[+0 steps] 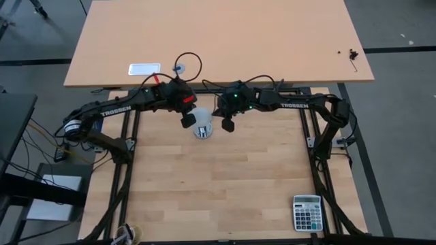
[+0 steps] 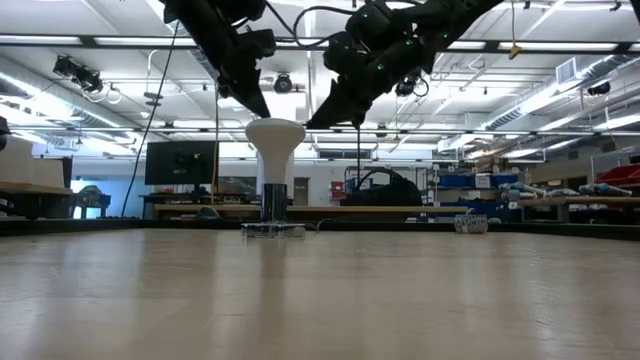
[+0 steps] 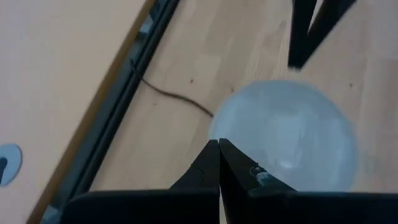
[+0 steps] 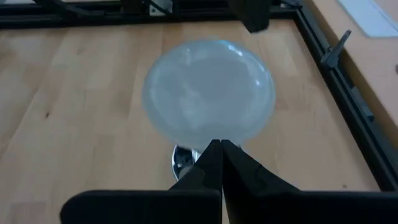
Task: Screw lightbulb
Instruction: Insert the light into the lamp socket
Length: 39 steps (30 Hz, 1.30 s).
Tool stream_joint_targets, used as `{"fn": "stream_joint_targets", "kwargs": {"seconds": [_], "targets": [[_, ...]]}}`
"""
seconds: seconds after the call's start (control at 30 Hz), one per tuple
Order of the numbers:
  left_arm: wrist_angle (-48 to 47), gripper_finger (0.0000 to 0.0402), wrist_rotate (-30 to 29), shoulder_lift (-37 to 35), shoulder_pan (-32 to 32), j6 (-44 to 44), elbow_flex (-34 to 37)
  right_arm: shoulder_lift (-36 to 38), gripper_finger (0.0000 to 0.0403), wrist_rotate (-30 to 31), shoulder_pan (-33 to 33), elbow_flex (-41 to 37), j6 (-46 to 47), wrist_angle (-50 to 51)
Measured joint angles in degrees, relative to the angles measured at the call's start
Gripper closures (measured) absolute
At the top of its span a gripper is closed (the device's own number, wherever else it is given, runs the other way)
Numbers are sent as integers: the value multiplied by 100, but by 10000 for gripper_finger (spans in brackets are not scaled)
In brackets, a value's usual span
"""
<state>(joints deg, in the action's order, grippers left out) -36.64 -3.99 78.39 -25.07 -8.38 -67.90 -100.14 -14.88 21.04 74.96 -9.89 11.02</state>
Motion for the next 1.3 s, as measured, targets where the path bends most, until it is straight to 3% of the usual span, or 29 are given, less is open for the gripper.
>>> {"fn": "stream_joint_targets", "kwargs": {"seconds": [0.43, 0.7, 1.3], "targets": [[340, 402, 126, -435, -511, 39, 801, 166, 395, -17, 13, 4, -158, 751], [899, 402, 643, -427, -863, 109, 1395, 240, 395, -14, 45, 9, -322, 1049], [1475, 402, 1029, -426, -659, 438, 1662, 331, 396, 5, 139, 7, -383, 1409]]}}
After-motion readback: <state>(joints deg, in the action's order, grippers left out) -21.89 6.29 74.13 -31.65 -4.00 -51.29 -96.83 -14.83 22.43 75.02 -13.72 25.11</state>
